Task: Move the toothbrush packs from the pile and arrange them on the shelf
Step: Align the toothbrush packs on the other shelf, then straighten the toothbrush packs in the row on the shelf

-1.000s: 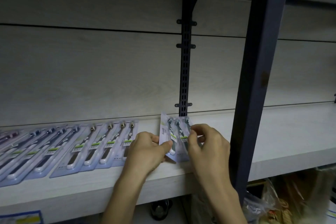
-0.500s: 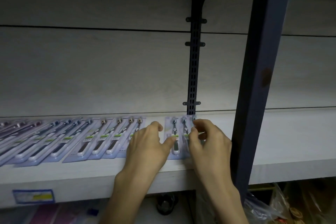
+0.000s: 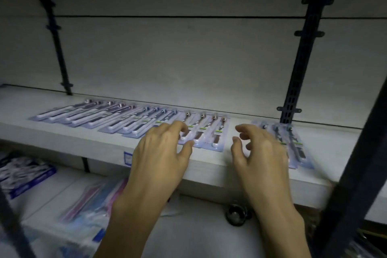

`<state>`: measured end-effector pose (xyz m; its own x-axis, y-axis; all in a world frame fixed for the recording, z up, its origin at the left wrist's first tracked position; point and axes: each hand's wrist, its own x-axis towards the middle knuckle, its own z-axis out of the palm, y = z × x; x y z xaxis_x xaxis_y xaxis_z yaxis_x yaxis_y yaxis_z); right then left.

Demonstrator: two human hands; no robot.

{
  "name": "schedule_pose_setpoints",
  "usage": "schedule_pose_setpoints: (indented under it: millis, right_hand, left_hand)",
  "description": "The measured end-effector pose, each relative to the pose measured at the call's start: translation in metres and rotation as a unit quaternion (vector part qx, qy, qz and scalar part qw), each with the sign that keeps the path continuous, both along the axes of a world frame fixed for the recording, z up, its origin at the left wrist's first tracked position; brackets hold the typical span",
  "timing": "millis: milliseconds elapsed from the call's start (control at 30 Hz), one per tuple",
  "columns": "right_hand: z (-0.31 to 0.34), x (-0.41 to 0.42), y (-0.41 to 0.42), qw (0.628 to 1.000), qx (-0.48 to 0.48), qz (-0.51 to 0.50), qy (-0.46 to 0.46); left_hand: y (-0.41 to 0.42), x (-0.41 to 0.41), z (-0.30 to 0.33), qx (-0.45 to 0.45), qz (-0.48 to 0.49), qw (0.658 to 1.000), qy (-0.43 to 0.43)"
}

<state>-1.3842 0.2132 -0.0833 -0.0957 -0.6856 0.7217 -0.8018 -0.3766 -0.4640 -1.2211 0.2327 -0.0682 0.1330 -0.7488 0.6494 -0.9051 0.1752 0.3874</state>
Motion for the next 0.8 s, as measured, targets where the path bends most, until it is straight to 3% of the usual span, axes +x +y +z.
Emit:
schedule_pose_setpoints:
  millis: [300, 800]
  right_hand:
    - [-0.012, 0.094, 0.040, 0.998, 0.024, 0.039, 0.030]
    - [-0.020, 0.337, 0.129, 0.987, 0.038, 0.148, 0.040]
  left_hand:
    - [0.050, 0.108, -0.013, -0.003, 0.055, 0.998, -0.024]
    - [0.163, 0.358, -0.036, -0.004, 0.145, 0.989, 0.008]
